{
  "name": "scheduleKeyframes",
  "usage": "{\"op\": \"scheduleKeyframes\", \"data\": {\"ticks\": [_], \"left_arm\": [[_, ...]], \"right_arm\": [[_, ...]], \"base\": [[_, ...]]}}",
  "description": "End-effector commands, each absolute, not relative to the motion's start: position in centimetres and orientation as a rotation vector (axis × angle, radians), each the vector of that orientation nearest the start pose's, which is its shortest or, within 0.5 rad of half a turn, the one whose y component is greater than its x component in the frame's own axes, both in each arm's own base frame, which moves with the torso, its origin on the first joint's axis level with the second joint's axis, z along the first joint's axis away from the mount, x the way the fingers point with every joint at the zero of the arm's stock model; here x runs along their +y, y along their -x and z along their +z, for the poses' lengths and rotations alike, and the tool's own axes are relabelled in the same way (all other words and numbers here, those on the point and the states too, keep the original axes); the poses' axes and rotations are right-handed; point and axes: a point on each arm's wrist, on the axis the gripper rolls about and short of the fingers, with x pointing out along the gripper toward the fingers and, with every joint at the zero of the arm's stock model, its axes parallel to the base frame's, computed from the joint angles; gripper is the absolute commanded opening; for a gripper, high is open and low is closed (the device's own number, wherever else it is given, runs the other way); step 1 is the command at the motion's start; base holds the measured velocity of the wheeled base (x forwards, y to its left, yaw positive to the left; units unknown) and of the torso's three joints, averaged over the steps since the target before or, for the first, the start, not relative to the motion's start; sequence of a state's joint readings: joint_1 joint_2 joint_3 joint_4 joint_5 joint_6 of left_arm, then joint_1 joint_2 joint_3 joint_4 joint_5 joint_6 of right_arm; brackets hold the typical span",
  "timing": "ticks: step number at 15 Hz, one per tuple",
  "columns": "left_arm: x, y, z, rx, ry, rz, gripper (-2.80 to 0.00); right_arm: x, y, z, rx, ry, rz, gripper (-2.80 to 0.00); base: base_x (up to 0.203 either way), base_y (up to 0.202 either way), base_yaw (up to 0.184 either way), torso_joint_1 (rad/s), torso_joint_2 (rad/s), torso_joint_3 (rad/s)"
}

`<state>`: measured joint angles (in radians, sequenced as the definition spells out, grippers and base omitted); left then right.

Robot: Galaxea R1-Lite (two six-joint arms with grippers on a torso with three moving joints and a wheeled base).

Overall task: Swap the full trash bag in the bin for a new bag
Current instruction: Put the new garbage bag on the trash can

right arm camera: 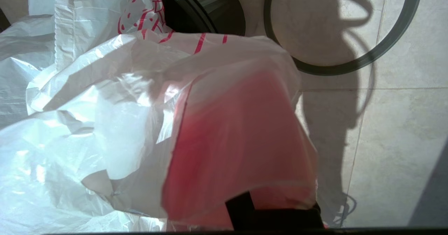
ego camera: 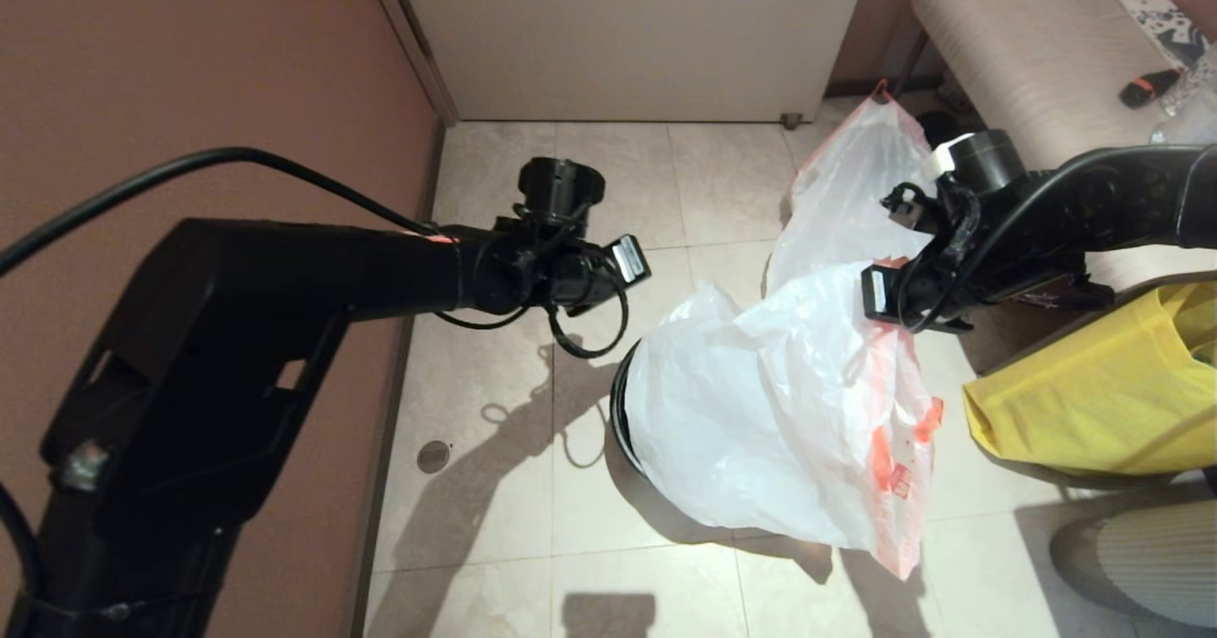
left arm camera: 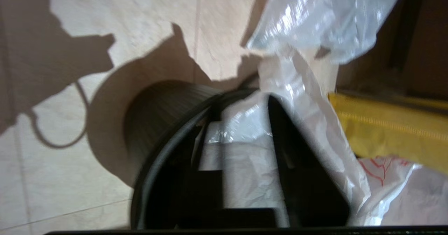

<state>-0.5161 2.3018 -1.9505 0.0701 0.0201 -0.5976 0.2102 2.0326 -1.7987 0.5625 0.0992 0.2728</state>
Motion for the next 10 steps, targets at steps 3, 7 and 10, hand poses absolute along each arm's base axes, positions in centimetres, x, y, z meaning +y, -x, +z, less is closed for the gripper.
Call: {"op": "scheduleKeyframes", "data": {"ticks": [3,7,10], "left_arm": [[-29.1,-41.6,14.0,0.621,0.404,-0.441,-2.8],[-30.5,-39.5,11.0,0.79,0.309,-0.379,-2.8],[-30.5,-38.6,9.7,0.861,0.24,-0.294,-2.8]], "right_arm": [[8.6,-37.9,22.6,0.872,-0.203,0.18,-2.8],[8.6,-37.8,22.7,0.867,-0.2,0.177,-2.8],[8.6,-37.9,22.8,0.857,-0.203,0.176,-2.8]], "base": [[0.0,0.0,0.0,0.0,0.0,0.0],[0.0,0.0,0.0,0.0,0.0,0.0],[0.0,0.0,0.0,0.0,0.0,0.0]]}}
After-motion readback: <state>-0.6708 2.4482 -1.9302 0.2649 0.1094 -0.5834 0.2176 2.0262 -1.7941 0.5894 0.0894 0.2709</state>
